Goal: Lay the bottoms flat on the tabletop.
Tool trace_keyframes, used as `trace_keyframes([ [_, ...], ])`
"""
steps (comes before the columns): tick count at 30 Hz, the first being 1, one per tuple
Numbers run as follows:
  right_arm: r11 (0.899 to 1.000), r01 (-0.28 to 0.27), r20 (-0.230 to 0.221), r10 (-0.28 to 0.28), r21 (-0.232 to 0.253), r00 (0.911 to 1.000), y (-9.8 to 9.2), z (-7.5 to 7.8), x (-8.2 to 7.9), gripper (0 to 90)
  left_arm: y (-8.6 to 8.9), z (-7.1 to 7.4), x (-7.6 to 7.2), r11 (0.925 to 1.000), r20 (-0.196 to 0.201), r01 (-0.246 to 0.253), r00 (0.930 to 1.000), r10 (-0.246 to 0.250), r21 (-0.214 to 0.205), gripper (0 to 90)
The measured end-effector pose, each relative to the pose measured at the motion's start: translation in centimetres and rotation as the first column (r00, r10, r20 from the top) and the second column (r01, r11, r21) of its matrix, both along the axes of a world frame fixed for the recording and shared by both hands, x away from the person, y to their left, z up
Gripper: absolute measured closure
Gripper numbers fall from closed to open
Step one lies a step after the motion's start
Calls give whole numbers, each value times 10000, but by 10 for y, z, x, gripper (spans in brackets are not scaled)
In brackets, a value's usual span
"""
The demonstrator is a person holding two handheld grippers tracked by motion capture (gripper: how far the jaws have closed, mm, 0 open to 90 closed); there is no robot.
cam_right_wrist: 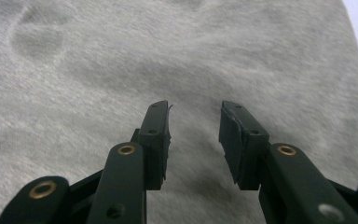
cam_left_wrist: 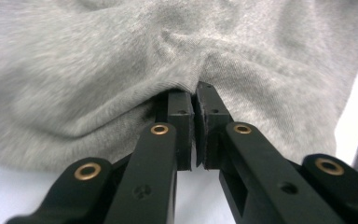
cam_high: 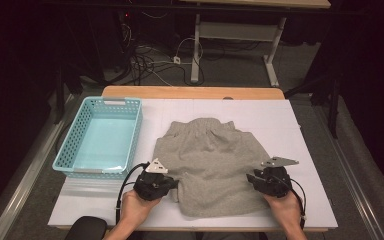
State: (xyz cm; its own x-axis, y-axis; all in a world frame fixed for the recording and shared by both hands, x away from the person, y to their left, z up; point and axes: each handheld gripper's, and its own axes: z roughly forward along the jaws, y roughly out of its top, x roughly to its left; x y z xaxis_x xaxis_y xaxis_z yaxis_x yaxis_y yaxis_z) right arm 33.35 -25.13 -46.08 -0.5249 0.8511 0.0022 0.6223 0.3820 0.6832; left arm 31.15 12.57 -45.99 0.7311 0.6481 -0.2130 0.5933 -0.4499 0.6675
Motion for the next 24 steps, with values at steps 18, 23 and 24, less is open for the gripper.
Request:
trace_keyframes([
  [18, 9916, -1282, -112, 1280, -189, 9917, 31, -1, 20, 633, 43, 4, -29, 9934, 226, -1143, 9932, 1145, -122, 797],
  [23, 9881, -1506, -107, 1503, -321, 9886, 36, -1, 23, 633, 42, -2, -30, 9887, 79, -1499, 9887, 1499, 15, 646],
  [24, 9880, -1517, -107, 1514, -306, 9884, 37, -1, 23, 633, 41, -3, -29, 9881, 35, -1532, 9882, 1532, 112, 626],
])
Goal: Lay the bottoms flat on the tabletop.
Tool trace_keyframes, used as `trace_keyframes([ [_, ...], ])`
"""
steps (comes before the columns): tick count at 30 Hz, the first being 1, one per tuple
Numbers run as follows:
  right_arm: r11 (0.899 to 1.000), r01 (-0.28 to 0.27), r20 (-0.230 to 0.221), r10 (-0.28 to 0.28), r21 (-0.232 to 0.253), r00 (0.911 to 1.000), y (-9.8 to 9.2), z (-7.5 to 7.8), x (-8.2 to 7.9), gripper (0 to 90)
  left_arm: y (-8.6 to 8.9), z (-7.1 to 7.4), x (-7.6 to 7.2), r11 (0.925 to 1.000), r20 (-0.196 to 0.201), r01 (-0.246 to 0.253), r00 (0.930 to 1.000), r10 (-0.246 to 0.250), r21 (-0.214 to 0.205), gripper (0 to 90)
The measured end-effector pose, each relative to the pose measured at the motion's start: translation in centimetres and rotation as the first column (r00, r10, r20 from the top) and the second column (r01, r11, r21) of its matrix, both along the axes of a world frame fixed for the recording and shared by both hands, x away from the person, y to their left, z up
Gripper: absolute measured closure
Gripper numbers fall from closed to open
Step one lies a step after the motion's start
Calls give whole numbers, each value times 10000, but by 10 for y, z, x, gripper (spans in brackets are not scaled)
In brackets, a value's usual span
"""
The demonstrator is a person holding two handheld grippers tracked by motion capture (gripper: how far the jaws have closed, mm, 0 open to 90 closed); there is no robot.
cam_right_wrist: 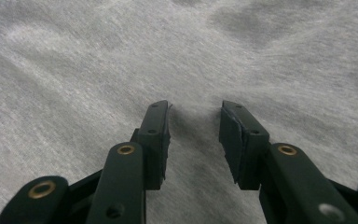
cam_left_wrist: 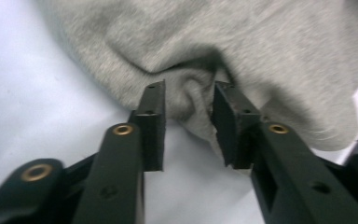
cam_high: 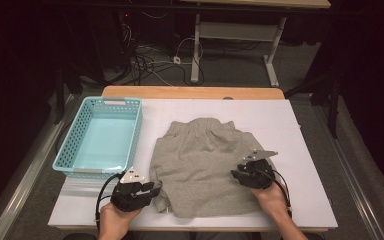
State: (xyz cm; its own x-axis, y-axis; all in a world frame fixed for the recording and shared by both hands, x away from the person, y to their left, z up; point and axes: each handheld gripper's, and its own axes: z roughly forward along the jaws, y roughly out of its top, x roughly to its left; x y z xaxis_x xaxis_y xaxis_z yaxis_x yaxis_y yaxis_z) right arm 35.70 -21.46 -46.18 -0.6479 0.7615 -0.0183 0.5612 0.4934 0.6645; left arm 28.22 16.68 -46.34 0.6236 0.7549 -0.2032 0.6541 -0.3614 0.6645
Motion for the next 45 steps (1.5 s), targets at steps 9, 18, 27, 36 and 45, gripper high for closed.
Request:
trace_keyframes([
  [9, 10000, 71, -9, -71, -39, 10000, -1, 0, 0, 632, -17, -13, 6, 9969, -941, 723, 9932, -690, 320, 809],
  [18, 9999, 96, 33, -96, 57, 9999, -3, 1, 1, 633, 6, 11, -1, 9999, -342, 144, 9993, -144, 4, 861],
  [27, 9999, 56, 70, -57, 108, 10000, 0, 2, 6, 625, 48, 16, -13, 9947, -338, -997, 9944, 1005, 238, 859],
  [36, 9999, -146, 107, 146, 13, 9998, 7, 2, 7, 619, 25, 16, -16, 9984, 328, -541, 9980, 546, -184, 621],
  [45, 9997, -193, 217, 189, 172, 9996, 4, 8, -8, 627, -20, 17, 0, 9965, 512, 745, 9961, -725, -376, 624],
])
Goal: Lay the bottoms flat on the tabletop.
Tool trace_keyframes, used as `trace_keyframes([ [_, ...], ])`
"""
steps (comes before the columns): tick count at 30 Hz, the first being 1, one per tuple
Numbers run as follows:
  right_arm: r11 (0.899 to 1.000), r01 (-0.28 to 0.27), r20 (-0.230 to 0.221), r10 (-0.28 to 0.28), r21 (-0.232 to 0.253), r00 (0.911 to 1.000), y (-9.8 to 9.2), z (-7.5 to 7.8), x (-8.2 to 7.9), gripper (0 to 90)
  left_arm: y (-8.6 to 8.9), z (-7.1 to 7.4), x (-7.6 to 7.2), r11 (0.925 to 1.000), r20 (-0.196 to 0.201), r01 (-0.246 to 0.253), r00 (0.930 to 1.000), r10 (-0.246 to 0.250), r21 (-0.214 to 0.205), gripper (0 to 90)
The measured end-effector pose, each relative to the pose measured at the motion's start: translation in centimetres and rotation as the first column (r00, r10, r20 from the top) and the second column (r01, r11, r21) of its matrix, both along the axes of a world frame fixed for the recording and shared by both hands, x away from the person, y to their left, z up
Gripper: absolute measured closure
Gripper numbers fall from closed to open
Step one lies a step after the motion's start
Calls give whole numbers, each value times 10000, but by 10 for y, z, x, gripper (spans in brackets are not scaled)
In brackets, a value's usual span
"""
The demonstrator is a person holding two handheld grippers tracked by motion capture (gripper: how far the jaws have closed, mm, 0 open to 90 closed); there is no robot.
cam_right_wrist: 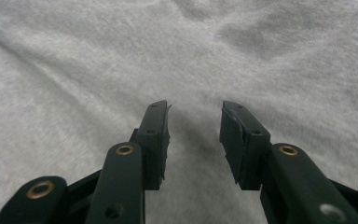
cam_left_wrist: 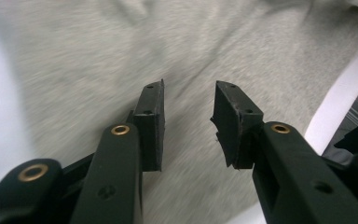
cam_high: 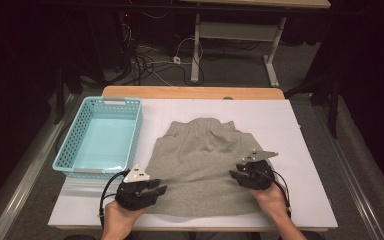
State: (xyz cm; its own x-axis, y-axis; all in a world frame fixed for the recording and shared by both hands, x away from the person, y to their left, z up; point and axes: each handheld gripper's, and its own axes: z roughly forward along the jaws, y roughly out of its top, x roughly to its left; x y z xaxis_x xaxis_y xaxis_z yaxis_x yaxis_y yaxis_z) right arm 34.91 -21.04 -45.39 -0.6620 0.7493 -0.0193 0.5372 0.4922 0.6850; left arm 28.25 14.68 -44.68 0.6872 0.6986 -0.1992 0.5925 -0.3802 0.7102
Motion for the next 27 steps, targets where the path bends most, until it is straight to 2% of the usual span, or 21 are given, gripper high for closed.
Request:
trace_keyframes([
  [4, 9998, 91, -38, -90, 200, 10000, -6, 2, -9, 635, -17, -4, 4, 9985, -22, 541, 9985, -541, 36, 610],
  [6, 9991, 74, 232, -84, 419, 9997, -9, 5, -17, 649, -27, -5, 6, 9969, 21, 790, 9969, -790, 20, 610],
  [9, 9988, 122, 541, -148, 482, 9984, -12, 10, -29, 661, -41, -7, 8, 9923, 142, 1226, 9923, -1228, 184, 610],
  [13, 9987, 174, 452, -195, 470, 9988, -16, 9, -42, 661, -58, -14, 12, 9835, 46, 1739, 9847, -1744, 506, 586],
  [17, 9975, 59, 220, -74, 710, 9997, -15, 7, -55, 656, -71, -23, 18, 9722, -152, 2097, 9777, -2093, 1038, 519],
  [20, 9988, -204, 63, 201, 438, 9998, -7, 2, -61, 652, -76, -26, 21, 9696, -169, 2182, 9759, -2177, 1105, 518],
  [22, 9992, -334, -34, 334, 203, 9994, -1, -2, -63, 644, -77, -27, 23, 9671, -193, 2272, 9738, -2265, 1141, 564],
  [25, 9987, -518, -317, 517, -10, 9982, 7, -9, -63, 638, -78, -26, 24, 9635, -326, 2378, 9713, -2356, 1233, 711],
  [27, 9983, -580, -490, 576, -71, 9971, 10, -14, -62, 636, -81, -27, 22, 9554, -282, 2567, 9664, -2553, 1458, 794],
])
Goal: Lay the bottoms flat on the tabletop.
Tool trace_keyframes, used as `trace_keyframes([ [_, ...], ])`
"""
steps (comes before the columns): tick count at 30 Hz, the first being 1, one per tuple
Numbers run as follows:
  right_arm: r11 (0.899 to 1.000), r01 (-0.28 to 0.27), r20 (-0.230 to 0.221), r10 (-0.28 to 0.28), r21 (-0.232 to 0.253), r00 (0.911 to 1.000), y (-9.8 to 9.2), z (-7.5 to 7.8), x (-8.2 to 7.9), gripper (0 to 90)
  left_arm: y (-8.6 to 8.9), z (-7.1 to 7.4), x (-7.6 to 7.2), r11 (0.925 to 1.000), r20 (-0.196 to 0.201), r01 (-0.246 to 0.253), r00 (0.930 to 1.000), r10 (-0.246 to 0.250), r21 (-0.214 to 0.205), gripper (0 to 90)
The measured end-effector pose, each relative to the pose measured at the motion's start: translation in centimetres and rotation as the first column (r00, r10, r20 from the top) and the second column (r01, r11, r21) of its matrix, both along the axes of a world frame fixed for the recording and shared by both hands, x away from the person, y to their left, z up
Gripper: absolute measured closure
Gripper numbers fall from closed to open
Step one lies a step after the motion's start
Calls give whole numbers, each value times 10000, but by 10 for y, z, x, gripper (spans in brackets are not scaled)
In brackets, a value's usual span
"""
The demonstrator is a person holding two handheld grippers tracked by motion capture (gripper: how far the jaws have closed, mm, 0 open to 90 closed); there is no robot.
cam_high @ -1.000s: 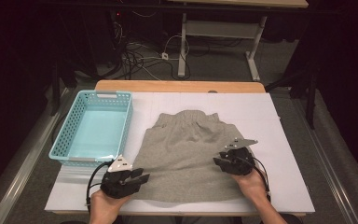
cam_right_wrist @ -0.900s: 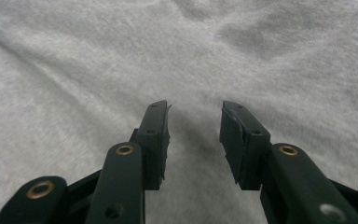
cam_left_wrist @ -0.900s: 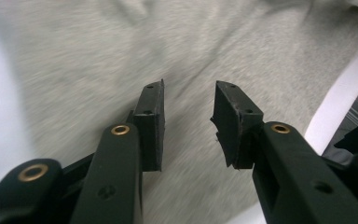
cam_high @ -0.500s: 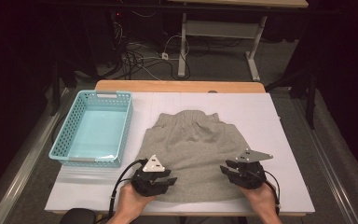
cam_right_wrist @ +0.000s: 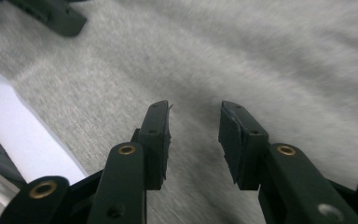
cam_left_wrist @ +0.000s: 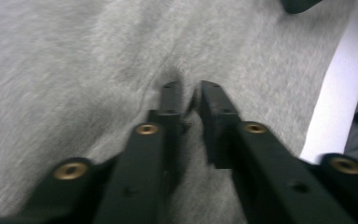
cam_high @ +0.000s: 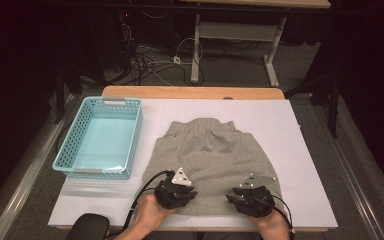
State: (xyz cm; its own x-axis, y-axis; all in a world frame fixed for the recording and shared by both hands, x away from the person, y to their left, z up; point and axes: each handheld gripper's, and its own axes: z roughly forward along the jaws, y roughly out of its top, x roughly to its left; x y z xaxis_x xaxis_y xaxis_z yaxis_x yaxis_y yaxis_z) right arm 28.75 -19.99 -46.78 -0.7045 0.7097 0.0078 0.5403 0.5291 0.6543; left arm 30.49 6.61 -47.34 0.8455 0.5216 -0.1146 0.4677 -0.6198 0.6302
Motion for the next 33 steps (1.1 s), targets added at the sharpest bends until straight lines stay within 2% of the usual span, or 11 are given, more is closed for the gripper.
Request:
trace_keyframes([
  [3, 10000, -57, 21, 57, -56, 10000, 4, -3, 1, 655, -3, 1, -1, 9997, 19, 150, 9999, -150, 196, 838],
  [7, 9985, -504, -180, 501, -191, 9986, 6, -2, -1, 881, -2, 5, -5, 9990, -205, 434, 9988, -437, -131, 846],
  [8, 9983, -550, -253, 545, -214, 9982, 6, -1, -3, 893, -2, 6, -7, 9983, -246, 541, 9982, -545, -205, 846],
  [10, 9960, -761, -244, 750, -470, 9969, 4, 1, -7, 900, -2, 9, -13, 9967, -251, 744, 9969, -752, -311, 846],
  [15, 9946, -980, -408, 967, -332, 9945, -5, 5, -18, 900, -4, 6, -18, 9960, -337, 877, 9955, -882, -164, 834],
  [18, 9952, -973, -358, 971, -47, 9946, -8, 6, -20, 856, -1, 6, -16, 9985, -31, 460, 9989, -461, -309, 668],
  [21, 9974, -587, -47, 589, 413, 9983, -16, 13, -15, 781, 6, 10, -11, 9985, 225, 85, 9997, -73, -540, 576],
  [24, 9980, 31, 291, -49, 638, 9996, -28, 20, -6, 751, 15, 11, -3, 9989, 729, -439, 9963, 452, -188, 550],
  [26, 9960, 534, 344, -560, 714, 9978, -37, 22, 4, 748, 23, 11, 5, 9960, 637, -848, 9942, 863, -268, 531],
  [30, 9843, 1585, 519, -1628, 773, 9853, -62, 23, 25, 740, 39, 12, 15, 9858, 618, -1620, 9844, 1645, -438, 510],
  [33, 9667, 2393, 470, -2442, 907, 9686, -82, 22, 38, 737, 49, 10, 21, 9760, 577, -2115, 9751, 2143, -518, 492],
])
